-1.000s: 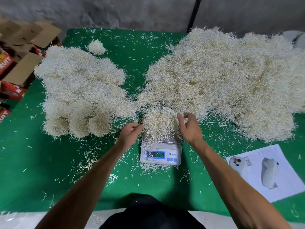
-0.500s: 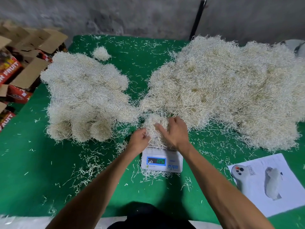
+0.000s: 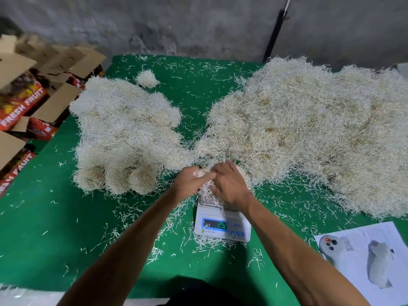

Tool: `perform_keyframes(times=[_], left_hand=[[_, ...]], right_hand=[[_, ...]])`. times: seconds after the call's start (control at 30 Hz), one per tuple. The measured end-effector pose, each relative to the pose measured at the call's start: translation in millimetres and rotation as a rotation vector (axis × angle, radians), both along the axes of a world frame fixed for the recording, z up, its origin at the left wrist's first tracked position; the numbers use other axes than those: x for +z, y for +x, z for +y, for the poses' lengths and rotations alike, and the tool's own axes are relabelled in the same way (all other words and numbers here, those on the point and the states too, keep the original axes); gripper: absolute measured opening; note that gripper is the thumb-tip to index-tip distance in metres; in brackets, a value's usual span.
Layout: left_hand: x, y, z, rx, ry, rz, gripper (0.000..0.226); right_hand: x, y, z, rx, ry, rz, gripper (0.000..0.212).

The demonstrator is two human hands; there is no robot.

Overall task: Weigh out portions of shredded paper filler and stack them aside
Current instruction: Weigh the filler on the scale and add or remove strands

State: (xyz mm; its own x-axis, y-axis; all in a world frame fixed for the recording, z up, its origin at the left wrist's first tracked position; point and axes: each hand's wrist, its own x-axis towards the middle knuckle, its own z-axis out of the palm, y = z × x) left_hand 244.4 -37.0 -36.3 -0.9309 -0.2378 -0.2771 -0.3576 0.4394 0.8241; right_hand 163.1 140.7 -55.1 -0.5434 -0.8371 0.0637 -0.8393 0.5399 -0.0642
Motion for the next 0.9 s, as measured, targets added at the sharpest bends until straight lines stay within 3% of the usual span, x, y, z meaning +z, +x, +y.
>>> perform_keyframes(times=[0.07, 0.13, 0.2, 0.27, 0.33, 0.43, 0.53, 0.63, 0.7, 0.8, 0.9], left_hand=[[-4, -3, -5, 0.07, -0.017, -0.015, 0.079], [-3, -2, -9, 0.195, 0.143, 0.027, 0.084], [2, -4, -10, 0.307, 0.457, 0.076, 0.077], [7, -8, -12, 0.376, 0.567, 0.138, 0.075], [13, -12, -18, 0.325, 0.359, 0.111, 0.088], [13, -15, -26, -0.036, -0.218, -0.054, 0.102], [3, -16, -22, -0.303, -0.64, -0.161, 0.114], [-2, -21, -23, -0.306, -0.923, -0.097, 0.08], [3, -26, -26, -0.197, -0.761, -0.076, 0.054], [10, -38, -23, 0.074, -0.154, -0.02, 0.053], [18, -46, -26, 0.244, 0.112, 0.008, 0.047]], right_hand=[[1, 0, 0, -0.027, -0.046, -0.023, 0.04], [1, 0, 2, -0.073, -0.079, -0.067, 0.04], [-1, 0, 4, -0.1, -0.077, -0.092, 0.036], [-3, -1, 6, -0.116, -0.06, -0.102, 0.034], [-6, -5, 7, -0.124, -0.032, -0.103, 0.034], [-9, -12, 7, -0.135, 0.017, -0.095, 0.033], [-6, -15, 3, -0.14, 0.043, -0.109, 0.034], [-5, -18, 3, -0.15, 0.055, -0.122, 0.032], [-7, -18, 5, -0.166, 0.06, -0.118, 0.033], [-6, -18, 0, -0.19, 0.063, -0.126, 0.037], [-5, -21, -6, -0.221, 0.081, -0.15, 0.032]])
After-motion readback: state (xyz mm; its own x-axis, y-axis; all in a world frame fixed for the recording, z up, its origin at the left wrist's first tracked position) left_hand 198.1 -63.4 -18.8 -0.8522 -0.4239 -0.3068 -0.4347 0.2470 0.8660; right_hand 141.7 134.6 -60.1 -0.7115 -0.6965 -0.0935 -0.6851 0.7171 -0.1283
